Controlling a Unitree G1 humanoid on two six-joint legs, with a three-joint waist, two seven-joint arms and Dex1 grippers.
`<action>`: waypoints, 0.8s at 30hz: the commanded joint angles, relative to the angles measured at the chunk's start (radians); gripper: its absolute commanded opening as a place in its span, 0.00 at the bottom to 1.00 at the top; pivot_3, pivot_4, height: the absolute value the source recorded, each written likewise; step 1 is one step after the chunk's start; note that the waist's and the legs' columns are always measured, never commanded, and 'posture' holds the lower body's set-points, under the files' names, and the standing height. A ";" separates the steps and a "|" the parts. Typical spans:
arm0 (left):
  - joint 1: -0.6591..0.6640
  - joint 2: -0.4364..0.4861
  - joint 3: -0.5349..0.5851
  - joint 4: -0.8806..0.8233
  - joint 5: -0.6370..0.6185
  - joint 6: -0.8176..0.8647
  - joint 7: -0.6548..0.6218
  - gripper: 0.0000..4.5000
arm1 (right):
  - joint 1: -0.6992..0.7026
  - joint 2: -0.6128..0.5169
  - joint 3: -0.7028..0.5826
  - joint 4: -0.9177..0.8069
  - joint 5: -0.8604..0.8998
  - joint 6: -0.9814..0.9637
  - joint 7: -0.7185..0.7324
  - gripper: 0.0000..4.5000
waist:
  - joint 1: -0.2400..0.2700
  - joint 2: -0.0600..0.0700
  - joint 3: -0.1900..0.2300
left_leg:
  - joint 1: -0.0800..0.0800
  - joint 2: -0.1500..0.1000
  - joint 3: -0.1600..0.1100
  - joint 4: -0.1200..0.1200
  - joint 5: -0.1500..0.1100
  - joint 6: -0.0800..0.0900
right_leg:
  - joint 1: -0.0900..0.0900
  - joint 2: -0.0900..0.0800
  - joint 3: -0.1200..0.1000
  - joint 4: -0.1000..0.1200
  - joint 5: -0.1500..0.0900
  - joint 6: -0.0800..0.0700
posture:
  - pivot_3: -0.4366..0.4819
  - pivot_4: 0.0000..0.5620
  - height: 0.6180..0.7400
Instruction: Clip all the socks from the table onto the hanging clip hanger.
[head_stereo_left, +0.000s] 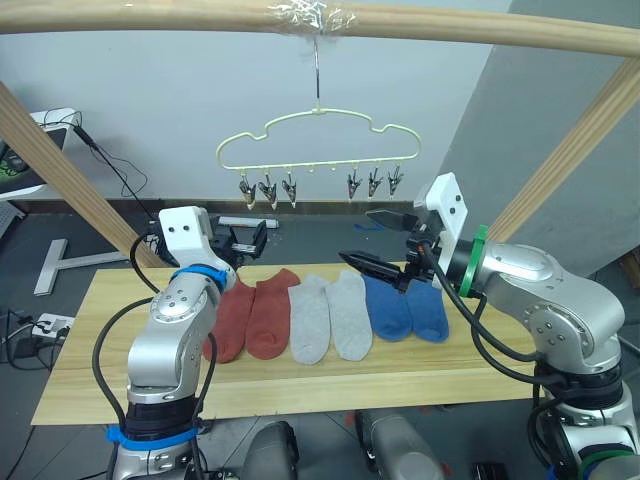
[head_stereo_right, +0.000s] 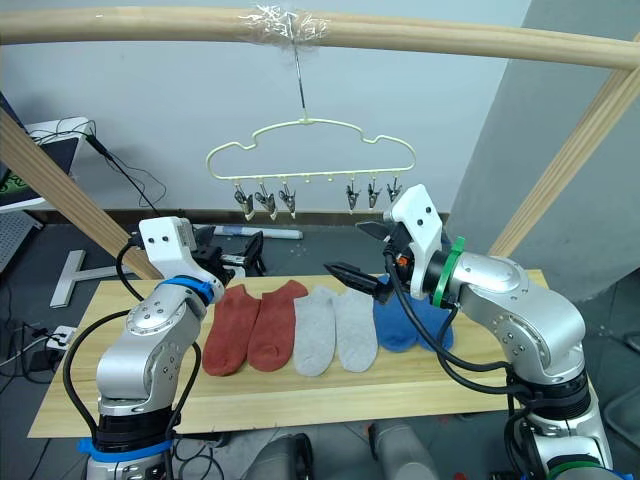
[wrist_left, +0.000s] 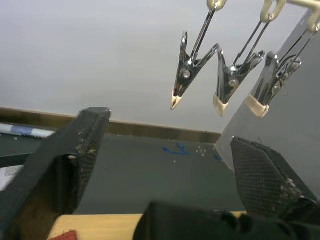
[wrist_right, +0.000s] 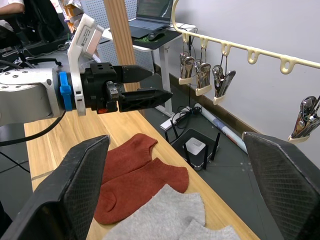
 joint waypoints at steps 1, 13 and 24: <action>-0.025 -0.007 0.000 -0.003 0.017 -0.041 0.006 0.74 | 0.000 -0.011 -0.011 -0.046 0.014 -0.001 -0.007 1.00 | -0.003 0.000 0.000 | 0.000 0.000 0.000 0.000 0.000 0.000 | 0.000 0.000 0.000 0.000 0.000 0.000 | 0.19 0.35 1.00; -0.071 -0.026 -0.022 0.057 0.050 -0.086 0.020 0.62 | 0.012 -0.014 -0.015 -0.064 0.017 0.001 -0.021 1.00 | -0.016 0.000 0.000 | 0.000 0.000 0.000 0.000 0.000 0.000 | 0.000 0.000 0.000 0.000 0.000 0.000 | 0.17 0.35 1.00; -0.130 -0.039 -0.023 0.148 0.086 -0.121 0.040 0.57 | 0.019 -0.016 -0.019 -0.085 0.022 0.013 -0.037 1.00 | -0.020 0.000 0.000 | 0.000 0.000 0.000 0.000 0.000 0.000 | 0.000 0.000 0.000 0.000 0.000 0.001 | 0.16 0.35 1.00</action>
